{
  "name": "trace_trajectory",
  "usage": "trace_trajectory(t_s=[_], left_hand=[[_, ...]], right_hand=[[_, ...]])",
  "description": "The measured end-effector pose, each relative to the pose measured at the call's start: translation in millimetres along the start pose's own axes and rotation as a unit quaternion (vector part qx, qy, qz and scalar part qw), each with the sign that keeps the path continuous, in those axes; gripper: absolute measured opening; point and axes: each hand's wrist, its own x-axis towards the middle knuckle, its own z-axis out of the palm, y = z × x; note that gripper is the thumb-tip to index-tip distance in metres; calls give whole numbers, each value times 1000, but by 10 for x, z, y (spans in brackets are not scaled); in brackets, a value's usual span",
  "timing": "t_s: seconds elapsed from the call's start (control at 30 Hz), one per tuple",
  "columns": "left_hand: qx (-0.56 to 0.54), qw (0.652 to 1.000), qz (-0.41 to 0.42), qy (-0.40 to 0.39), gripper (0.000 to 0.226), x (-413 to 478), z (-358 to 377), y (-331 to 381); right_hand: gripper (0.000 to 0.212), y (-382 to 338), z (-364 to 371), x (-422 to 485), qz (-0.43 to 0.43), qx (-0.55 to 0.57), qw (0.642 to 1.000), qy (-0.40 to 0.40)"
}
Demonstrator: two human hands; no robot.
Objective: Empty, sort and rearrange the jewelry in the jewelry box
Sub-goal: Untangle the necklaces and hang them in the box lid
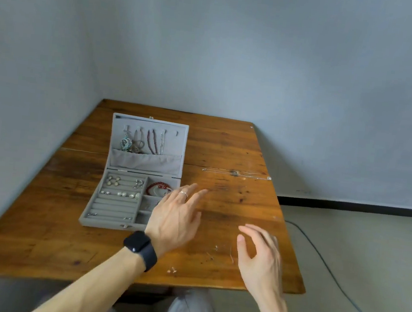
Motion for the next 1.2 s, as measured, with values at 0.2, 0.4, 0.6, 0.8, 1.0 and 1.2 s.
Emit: trace_trajectory(t_s=[0.2, 0.4, 0.6, 0.8, 1.0, 1.2], left_hand=[[-12, 997, -28, 73, 61, -949, 23, -207], [-15, 997, -10, 78, 49, -1420, 140, -342], [-20, 996, -51, 66, 40, -1542, 263, -345], [-20, 995, -55, 77, 40, -1555, 277, -344], [-10, 994, -59, 95, 39, -1557, 329, -342], [0, 993, -56, 103, 42, -1564, 374, -351]], right_hand=[[21, -263, 54, -691, -33, 12, 999, -24], [21, -555, 278, -897, -65, 28, 995, -75], [19, -719, 422, -847, -65, 16, 993, -99], [11, -755, 473, -816, -79, 11, 993, -84], [14, -745, 485, -809, -81, 15, 993, -84], [18, -780, 508, -838, -78, 19, 994, -75]])
